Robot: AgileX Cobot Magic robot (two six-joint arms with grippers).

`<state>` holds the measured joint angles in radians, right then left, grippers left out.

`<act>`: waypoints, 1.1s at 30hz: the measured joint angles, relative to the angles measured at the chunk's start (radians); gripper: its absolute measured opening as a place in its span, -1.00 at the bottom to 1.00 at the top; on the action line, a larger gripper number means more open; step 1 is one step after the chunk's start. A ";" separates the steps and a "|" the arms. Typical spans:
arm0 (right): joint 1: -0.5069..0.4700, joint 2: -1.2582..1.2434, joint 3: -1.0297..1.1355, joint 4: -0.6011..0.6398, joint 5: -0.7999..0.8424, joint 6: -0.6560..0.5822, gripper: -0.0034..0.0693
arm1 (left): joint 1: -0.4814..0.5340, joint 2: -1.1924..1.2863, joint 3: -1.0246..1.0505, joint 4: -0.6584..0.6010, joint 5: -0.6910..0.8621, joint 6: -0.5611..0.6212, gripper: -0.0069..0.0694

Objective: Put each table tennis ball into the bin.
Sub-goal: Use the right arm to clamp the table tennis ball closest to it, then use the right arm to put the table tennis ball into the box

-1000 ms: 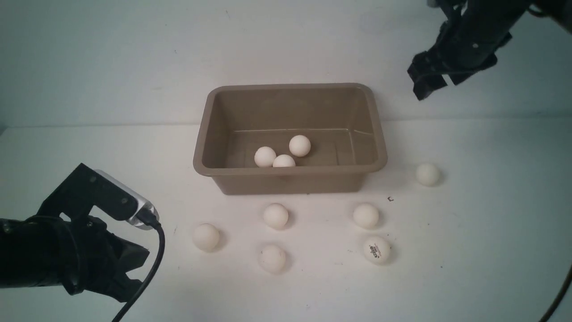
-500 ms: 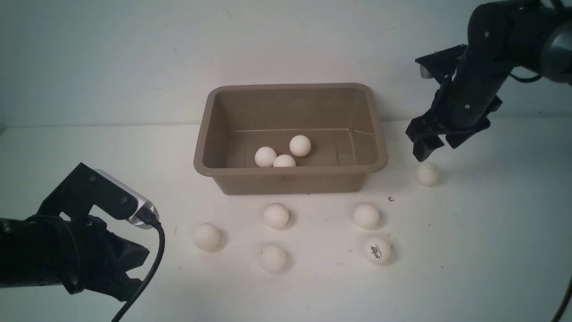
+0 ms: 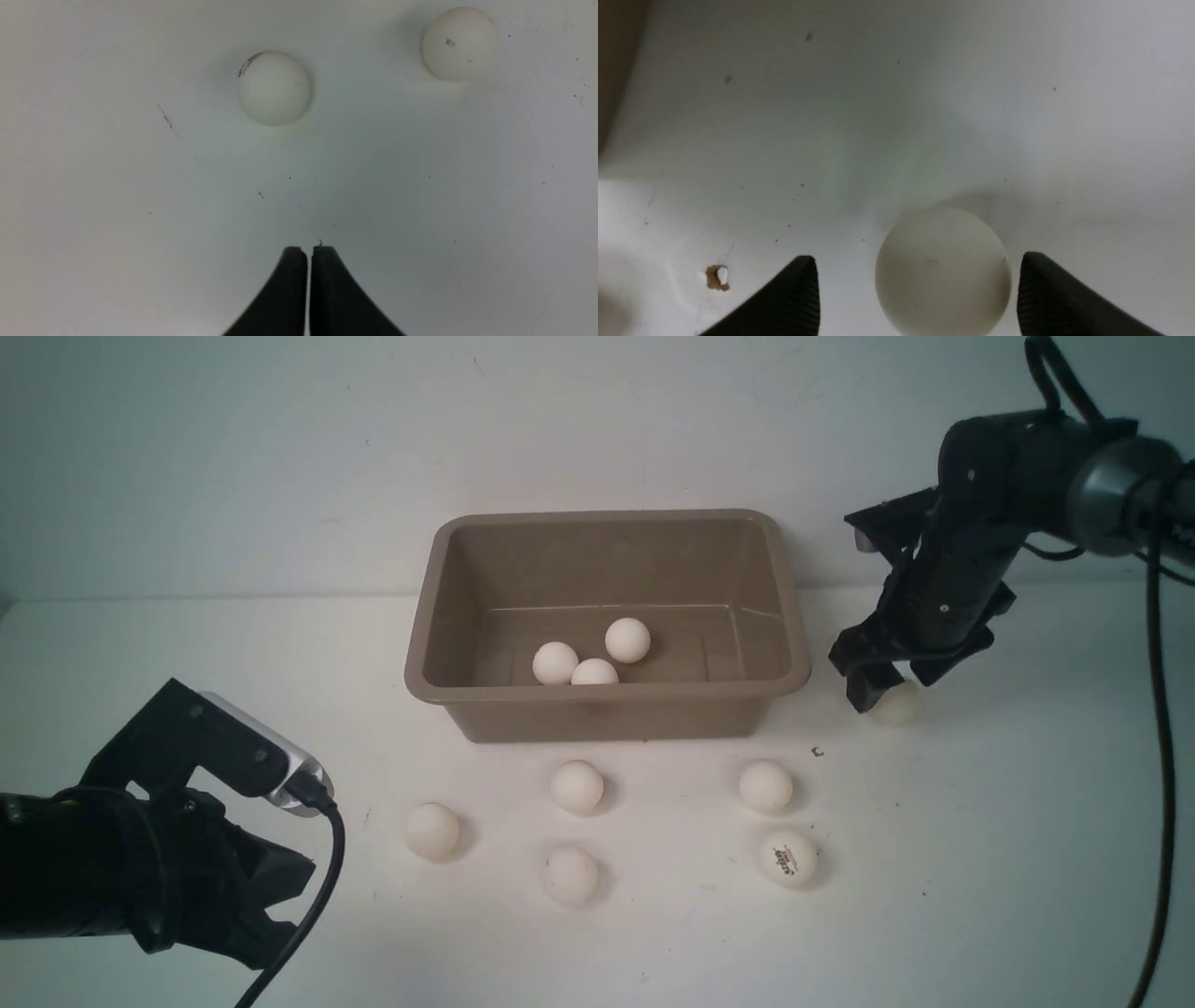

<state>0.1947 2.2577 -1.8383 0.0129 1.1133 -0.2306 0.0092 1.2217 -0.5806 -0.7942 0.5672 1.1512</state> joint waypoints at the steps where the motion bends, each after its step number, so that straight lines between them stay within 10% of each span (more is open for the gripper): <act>1: -0.001 0.005 0.000 -0.002 -0.002 0.000 0.51 | 0.000 0.000 0.000 0.000 0.001 0.001 -0.83; 8: -0.026 0.041 0.000 -0.024 -0.015 0.022 0.06 | 0.000 0.000 0.000 0.000 0.001 0.002 -0.83; 17: -0.041 0.033 -0.121 -0.019 0.071 0.022 0.07 | 0.000 -0.001 0.000 -0.006 0.001 0.029 -0.70; 25: 0.048 -0.031 -0.444 0.217 0.122 -0.039 0.07 | 0.000 0.062 0.000 -0.108 -0.072 0.095 -0.06; 33: 0.218 0.054 -0.451 0.162 0.131 -0.047 0.07 | 0.000 0.223 -0.085 -0.201 -0.125 0.138 0.35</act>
<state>0.4123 2.3114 -2.2895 0.1748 1.2442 -0.2774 0.0092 1.4447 -0.6660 -0.9948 0.4418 1.2894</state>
